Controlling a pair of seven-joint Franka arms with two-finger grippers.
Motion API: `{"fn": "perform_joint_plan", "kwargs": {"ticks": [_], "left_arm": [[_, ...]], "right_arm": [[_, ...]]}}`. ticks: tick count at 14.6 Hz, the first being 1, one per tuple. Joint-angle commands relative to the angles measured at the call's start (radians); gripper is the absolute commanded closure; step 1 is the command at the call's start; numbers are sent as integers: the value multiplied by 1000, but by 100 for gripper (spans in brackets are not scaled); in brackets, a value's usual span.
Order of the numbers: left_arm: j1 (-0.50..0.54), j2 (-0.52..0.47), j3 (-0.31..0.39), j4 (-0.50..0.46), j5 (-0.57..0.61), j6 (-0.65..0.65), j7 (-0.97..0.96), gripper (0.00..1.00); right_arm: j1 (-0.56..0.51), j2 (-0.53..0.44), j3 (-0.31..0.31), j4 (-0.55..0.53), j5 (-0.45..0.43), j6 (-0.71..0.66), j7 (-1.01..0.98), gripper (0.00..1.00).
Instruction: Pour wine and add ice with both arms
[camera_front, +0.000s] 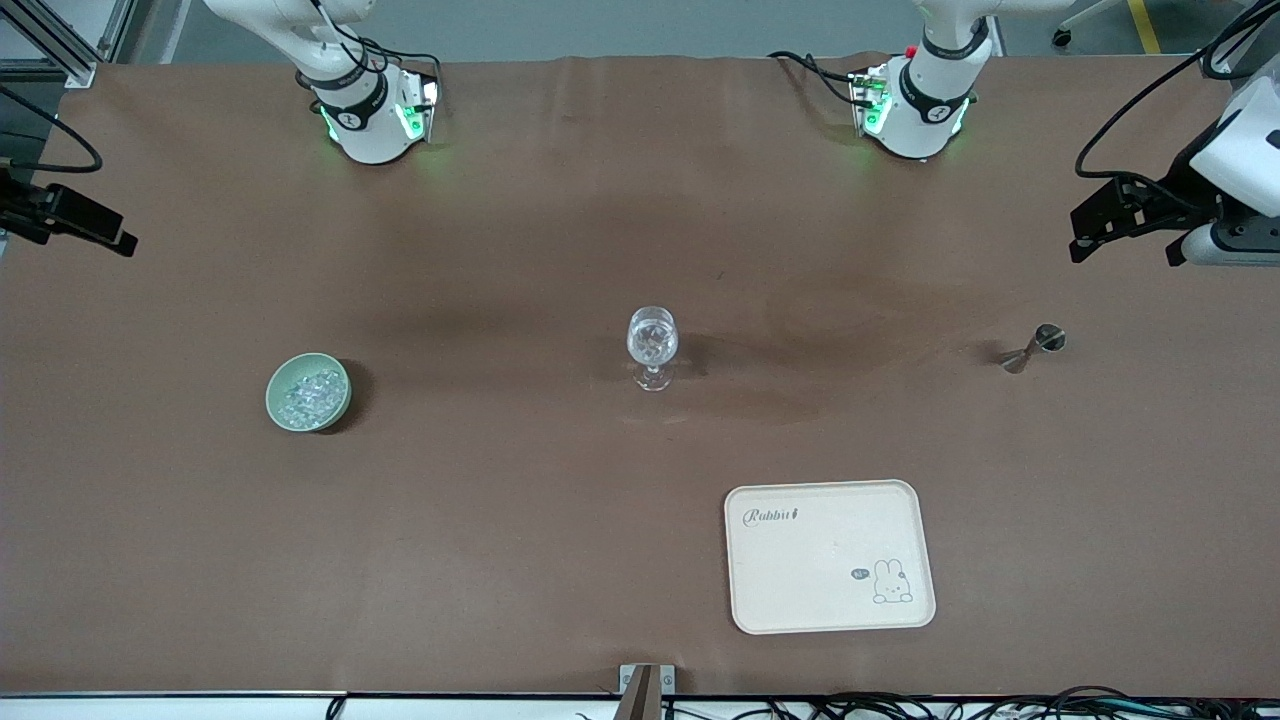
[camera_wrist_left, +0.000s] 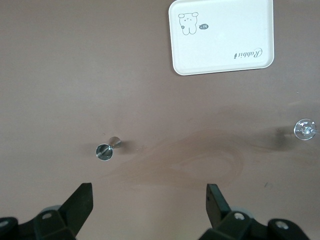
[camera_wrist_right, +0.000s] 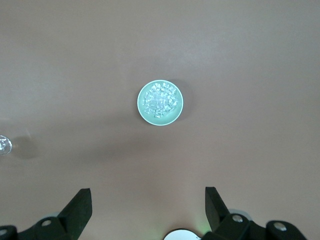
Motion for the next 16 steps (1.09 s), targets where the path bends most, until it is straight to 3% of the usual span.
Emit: {"fn": "perform_joint_plan", "kwargs": {"ticks": [1, 10, 12, 16], "left_arm": [[2, 12, -3, 31, 9, -17, -7, 0], [3, 15, 7, 31, 5, -14, 10, 0], [-8, 15, 42, 27, 6, -14, -2, 0], [-8, 35, 117, 31, -43, -11, -44, 0]], "right_arm": [[-20, -32, 18, -42, 4, 41, -15, 0], [-31, -43, 15, -80, 7, 55, -60, 0], [-25, -26, 14, -83, 7, 67, -61, 0], [-22, -3, 14, -267, 7, 246, -64, 0]]}}
